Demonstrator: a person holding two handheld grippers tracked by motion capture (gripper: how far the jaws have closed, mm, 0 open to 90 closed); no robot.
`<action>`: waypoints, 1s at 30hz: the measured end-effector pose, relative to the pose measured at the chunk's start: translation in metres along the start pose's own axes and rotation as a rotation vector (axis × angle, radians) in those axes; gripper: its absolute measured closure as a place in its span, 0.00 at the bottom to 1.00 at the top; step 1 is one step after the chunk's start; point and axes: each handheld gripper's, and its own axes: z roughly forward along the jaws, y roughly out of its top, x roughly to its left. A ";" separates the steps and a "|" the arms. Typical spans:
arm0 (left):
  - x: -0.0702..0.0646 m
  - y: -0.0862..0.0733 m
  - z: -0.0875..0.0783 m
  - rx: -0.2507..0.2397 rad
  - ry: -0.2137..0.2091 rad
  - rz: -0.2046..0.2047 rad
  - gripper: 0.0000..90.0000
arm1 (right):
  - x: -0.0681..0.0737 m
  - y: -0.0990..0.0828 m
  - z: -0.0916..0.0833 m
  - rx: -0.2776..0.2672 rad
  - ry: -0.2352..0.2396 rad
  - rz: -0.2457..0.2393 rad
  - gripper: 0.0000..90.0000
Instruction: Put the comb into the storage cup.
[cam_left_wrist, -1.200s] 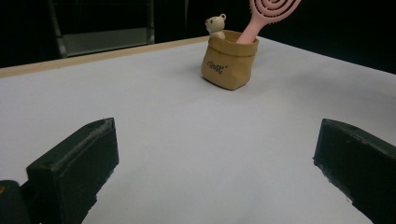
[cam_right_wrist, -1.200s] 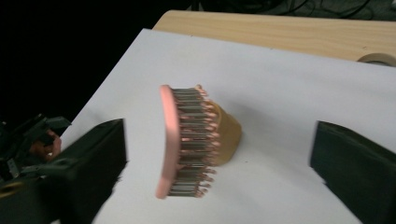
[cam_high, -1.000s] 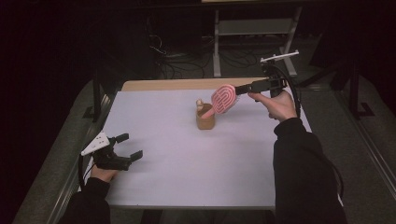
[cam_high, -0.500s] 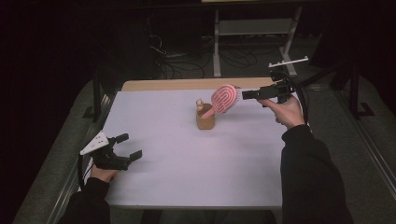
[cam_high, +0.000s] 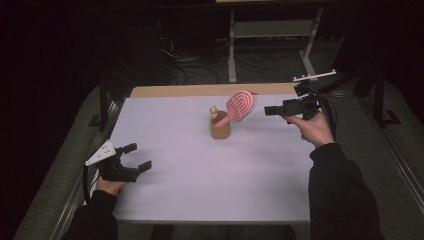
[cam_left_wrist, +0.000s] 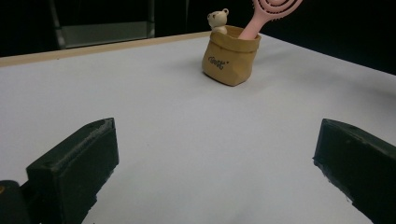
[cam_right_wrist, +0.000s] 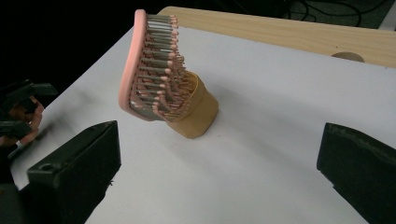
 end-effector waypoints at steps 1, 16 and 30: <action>0.000 0.000 0.000 0.001 0.001 0.000 0.00 | -0.001 -0.004 -0.002 -0.006 -0.002 -0.007 0.00; 0.000 -0.001 0.001 0.016 -0.002 -0.001 0.00 | -0.007 -0.036 -0.008 -0.045 -0.045 -0.033 0.00; -0.001 -0.002 0.003 0.029 -0.013 -0.002 0.00 | -0.014 -0.060 -0.008 -0.022 -0.067 -0.029 0.00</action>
